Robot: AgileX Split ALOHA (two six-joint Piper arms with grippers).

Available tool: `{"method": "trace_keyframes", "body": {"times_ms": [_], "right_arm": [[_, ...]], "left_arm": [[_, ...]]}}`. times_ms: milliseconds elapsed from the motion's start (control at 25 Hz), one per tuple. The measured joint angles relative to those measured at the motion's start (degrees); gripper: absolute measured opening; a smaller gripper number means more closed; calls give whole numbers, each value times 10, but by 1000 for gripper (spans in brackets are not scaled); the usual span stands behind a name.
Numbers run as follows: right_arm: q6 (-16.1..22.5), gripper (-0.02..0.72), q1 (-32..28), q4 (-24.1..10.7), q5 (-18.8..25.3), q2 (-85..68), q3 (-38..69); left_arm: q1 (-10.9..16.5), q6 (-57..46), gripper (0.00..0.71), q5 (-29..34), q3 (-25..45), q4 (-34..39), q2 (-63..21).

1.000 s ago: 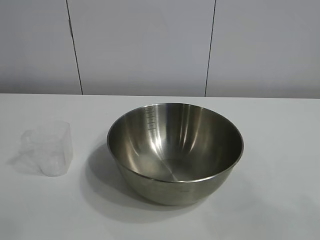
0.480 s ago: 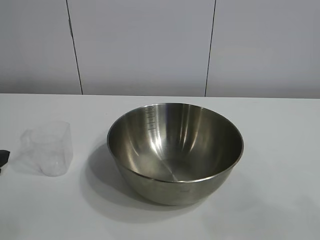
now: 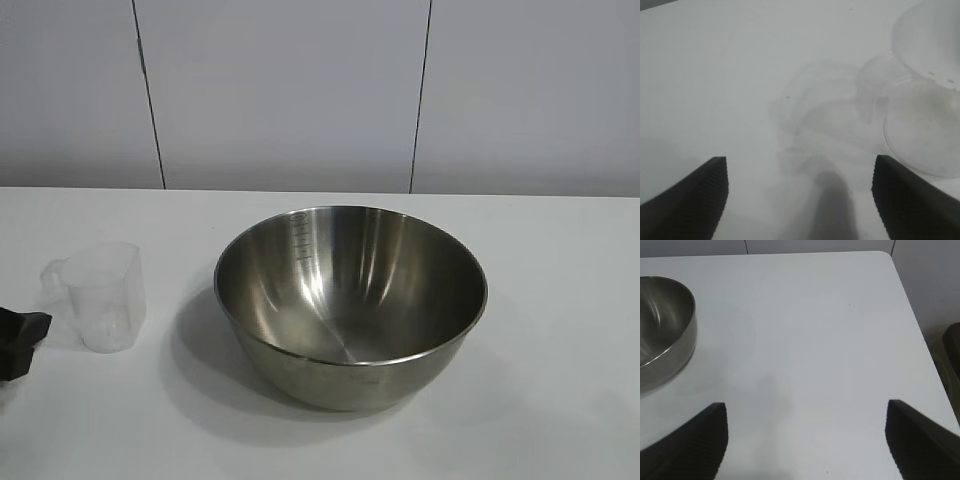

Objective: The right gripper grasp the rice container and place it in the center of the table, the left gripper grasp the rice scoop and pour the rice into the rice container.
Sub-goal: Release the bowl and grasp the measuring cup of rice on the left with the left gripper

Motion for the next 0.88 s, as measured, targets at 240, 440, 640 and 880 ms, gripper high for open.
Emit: {"method": "trace_keyframes", "body": {"times_ms": [240,440,640,880], "right_arm": [[0,589,0,0,0,0,0],[0,589,0,0,0,0,0],[0,589,0,0,-1,0,0],[0,589,0,0,-1,0,0]], "left_arm": [[0,0,570,0,-32,2,1],[0,1,570,0,-54,2,1],[0,0,564,0,-72,2,2],[0,0,296,0,-75,2,2]]}}
